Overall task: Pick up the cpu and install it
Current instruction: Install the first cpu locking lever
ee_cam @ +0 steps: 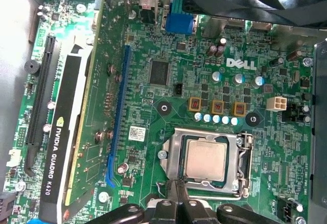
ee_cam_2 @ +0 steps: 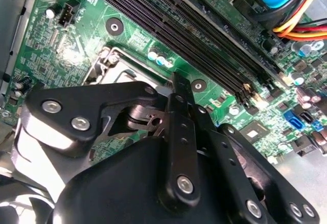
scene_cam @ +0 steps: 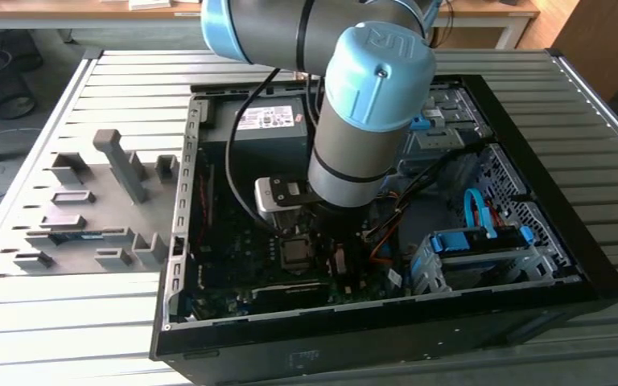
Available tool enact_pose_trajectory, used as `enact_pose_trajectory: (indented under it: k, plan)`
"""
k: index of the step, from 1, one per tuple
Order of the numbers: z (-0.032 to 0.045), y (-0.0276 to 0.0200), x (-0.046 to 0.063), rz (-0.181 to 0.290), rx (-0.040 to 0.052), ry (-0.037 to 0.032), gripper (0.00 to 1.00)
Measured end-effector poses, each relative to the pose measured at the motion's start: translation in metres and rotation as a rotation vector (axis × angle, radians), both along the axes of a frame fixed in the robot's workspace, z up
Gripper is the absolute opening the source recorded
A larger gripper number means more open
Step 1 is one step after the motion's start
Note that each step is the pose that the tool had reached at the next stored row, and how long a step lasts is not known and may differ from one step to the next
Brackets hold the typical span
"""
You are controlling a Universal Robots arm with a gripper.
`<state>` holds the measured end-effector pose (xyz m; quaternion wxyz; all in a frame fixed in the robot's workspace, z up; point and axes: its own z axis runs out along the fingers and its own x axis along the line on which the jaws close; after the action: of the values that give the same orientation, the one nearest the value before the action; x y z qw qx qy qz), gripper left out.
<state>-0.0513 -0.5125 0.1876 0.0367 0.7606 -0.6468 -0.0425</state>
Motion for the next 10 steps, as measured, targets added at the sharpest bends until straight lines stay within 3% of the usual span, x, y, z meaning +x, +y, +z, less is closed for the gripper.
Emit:
enact_pose_trajectory:
  k: [6,10]
  plan:
    - [-0.0005,-0.0009,0.011,0.000,0.0036,0.0090,0.10]
    - [0.0000,-0.0011,0.013,-0.001,0.0081,0.0108,0.10]
